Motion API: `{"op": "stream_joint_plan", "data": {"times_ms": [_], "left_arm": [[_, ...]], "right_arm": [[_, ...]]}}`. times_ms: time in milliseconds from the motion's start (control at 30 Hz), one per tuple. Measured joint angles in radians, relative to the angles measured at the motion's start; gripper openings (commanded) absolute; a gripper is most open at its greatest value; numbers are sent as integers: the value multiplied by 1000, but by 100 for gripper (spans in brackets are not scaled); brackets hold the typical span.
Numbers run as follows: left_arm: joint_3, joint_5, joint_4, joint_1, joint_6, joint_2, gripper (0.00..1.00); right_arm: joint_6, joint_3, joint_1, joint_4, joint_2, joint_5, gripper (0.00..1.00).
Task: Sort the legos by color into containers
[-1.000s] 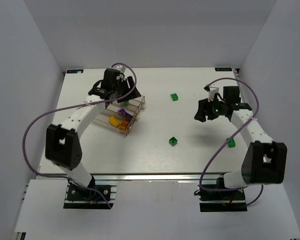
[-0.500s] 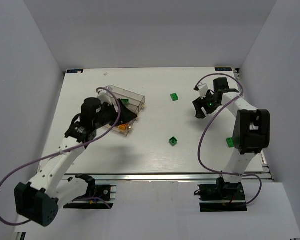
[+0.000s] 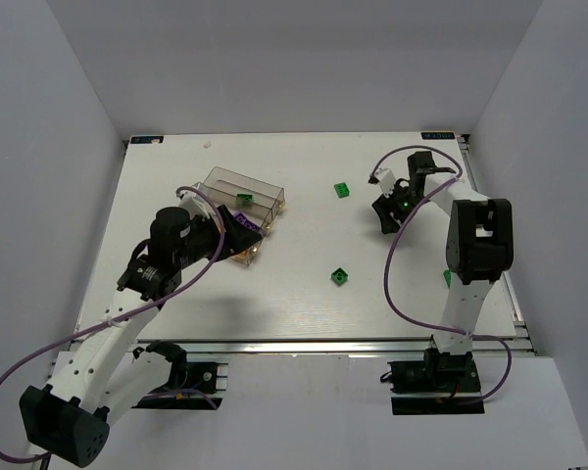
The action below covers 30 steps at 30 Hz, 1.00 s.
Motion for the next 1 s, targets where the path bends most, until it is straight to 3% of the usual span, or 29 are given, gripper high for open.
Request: {"op": "stream_joint_plan", "data": {"times_ms": [133,267,367,467,633,767,1000], "left_arm": [[-2,-2,-5,0,-8,-5,81],[-3,-2,-5,0,-15,-11,81],[-3,-3,-8,0,-15,-12,81],[-6,-3,-13,0,-15,-16,81],[-31,-7,-11,0,-22,-40,81],[-55,-10,-6,0,-30,-50,81],[-68,-30,-28,0,-38,-93,81]], "right_arm": [[-16,0,5,-15,12,0,58],[-33,0,5,-17,17,0,28],[-40,2,10,-19,17,0,12],[-70,11,16,-45,17,-6,3],[-132,97,71,-164,12,-107,0],[-112,211,200,-200,-18,-221,0],[150,406,450,-63,2,-290,1]]}}
